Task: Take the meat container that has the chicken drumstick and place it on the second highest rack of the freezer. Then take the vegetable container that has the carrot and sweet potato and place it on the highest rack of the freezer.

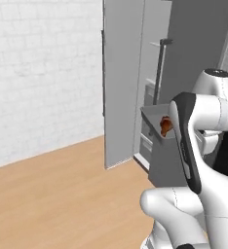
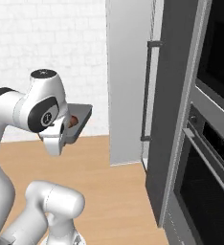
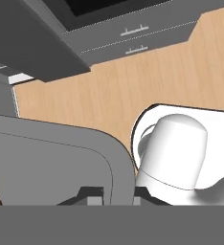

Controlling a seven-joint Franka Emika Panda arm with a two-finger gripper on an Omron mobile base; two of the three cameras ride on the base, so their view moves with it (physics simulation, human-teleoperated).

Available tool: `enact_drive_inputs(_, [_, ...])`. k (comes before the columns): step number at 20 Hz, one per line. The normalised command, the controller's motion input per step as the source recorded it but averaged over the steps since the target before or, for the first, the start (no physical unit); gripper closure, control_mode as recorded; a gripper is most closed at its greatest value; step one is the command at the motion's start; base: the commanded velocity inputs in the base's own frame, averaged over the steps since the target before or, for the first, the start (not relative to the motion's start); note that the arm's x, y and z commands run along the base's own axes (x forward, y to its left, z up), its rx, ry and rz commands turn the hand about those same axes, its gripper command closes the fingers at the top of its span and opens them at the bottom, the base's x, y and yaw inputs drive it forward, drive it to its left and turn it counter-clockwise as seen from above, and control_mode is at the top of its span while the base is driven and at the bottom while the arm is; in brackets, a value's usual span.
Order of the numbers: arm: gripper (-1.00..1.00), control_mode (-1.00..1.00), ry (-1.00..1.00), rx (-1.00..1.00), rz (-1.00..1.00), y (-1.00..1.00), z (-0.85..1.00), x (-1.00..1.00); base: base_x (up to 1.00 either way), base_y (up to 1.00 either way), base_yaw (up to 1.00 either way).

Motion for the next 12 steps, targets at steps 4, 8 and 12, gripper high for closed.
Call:
enact_drive_inputs(4, [1.0,1.0,0.0,0.0,0.0,0.0,0.0,0.0,0.7,0.57,-0.31])
enact_drive_inputs(8, [1.0,1.0,0.0,0.0,0.0,0.0,0.0,0.0,0.71,0.52,-0.33])
enact_drive_inputs(12, [1.0,1.0,0.0,0.0,0.0,0.0,0.0,0.0,0.7,0.52,-0.34])
